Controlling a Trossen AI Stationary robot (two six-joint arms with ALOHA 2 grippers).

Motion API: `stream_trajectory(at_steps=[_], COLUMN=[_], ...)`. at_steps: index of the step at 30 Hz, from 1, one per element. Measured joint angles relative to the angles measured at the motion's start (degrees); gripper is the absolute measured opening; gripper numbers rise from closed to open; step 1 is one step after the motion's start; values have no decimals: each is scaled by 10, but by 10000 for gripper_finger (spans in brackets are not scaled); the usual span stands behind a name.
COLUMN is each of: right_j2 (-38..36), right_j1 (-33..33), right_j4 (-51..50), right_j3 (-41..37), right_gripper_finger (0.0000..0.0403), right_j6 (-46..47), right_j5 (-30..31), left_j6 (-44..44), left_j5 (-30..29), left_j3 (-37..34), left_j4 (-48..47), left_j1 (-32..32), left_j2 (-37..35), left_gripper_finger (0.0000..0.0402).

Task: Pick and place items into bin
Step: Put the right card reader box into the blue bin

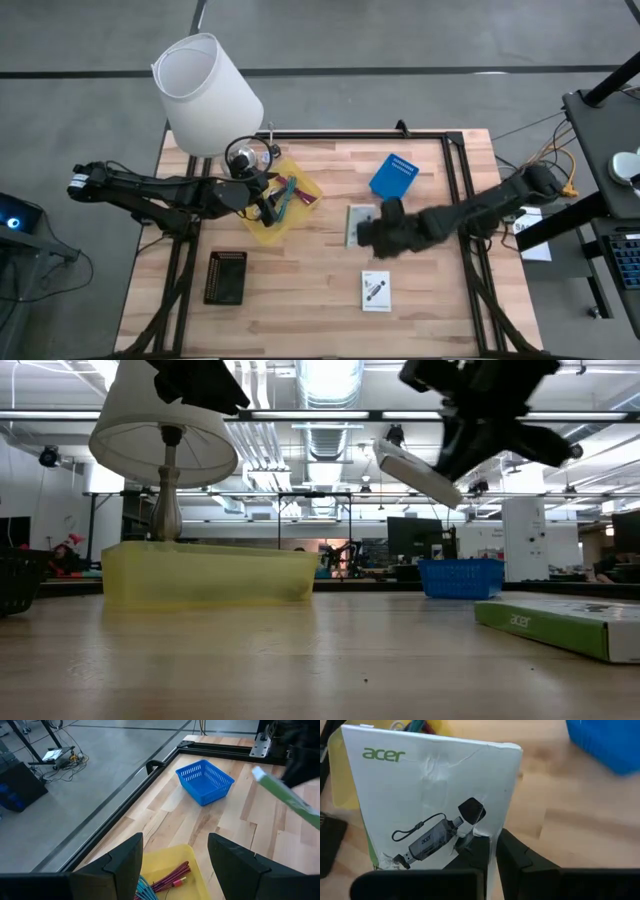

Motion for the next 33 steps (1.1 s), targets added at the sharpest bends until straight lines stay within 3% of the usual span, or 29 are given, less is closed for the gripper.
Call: stream_trajectory(at_steps=[7,13,19,26,33], right_j2=[-39,-68,-67,-36,21], right_j1=[-129,-264,-396,-504,-544], right_j4=[-1,-8,-83,-167,-162], right_j3=[18,31,65,108,126], right_gripper_finger=[13,13,12,12,12], right_j6=[-221,-413,-604,-914,-1229], right_j5=[-83,-198,-286,-306,-303], left_j6=[0,1,2,-1,-3], left_j5=[0,0,0,0,-3], left_j3=[0,1,5,4,4], left_j4=[-2,-3,-2,6,65], left_j1=[0,0,0,0,0], left_j2=[0,-1,-1,-1,-1], left_gripper_finger=[207,207,207,207,207])
